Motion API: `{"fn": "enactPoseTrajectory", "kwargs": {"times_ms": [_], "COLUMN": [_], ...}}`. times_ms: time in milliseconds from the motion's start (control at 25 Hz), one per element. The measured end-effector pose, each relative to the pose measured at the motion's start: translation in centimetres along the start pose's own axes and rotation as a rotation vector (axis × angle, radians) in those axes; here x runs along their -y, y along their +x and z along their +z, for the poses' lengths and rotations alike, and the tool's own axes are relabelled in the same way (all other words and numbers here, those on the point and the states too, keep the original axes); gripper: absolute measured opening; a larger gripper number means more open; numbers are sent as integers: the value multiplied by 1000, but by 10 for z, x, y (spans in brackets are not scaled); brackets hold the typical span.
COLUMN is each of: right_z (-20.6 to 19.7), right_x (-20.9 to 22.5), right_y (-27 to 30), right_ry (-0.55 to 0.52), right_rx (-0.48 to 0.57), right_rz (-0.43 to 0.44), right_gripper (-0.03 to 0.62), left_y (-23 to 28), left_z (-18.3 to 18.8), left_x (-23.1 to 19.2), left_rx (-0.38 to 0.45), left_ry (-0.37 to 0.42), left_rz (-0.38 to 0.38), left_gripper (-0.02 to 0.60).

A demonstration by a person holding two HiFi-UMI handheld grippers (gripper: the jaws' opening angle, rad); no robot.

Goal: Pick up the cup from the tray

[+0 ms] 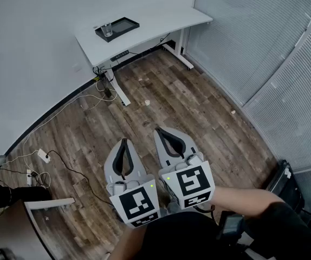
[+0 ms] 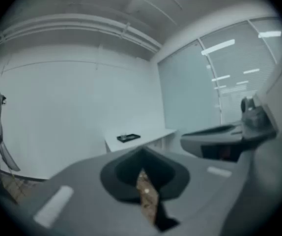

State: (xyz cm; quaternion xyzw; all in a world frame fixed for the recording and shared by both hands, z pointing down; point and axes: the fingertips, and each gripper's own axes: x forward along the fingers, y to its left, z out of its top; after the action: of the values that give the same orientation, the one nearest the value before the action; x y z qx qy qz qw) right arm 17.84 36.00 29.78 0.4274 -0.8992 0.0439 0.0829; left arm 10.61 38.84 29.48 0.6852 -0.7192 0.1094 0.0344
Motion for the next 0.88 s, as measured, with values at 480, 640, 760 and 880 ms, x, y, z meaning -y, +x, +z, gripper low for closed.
{"fn": "enactPoseTrajectory", "kwargs": {"times_ms": [480, 640, 760, 880], "right_z": [1, 5, 12, 26], "right_x": [-53, -72, -81, -84], "right_y": [13, 14, 22, 38], "right_ry": [-10, -31, -32, -46], "right_rx": [11, 12, 14, 40], "right_rz": [41, 59, 52, 42], "right_gripper": [6, 6, 6, 6], "left_y": [-14, -20, -18, -5], "left_z": [-4, -5, -3, 8], "left_x": [-35, -47, -60, -73], "left_rx": [34, 46, 50, 79], "left_ry": [-10, -29, -27, -37], "left_rz": [-5, -25, -38, -56], "left_gripper": [0, 0, -2, 0]}}
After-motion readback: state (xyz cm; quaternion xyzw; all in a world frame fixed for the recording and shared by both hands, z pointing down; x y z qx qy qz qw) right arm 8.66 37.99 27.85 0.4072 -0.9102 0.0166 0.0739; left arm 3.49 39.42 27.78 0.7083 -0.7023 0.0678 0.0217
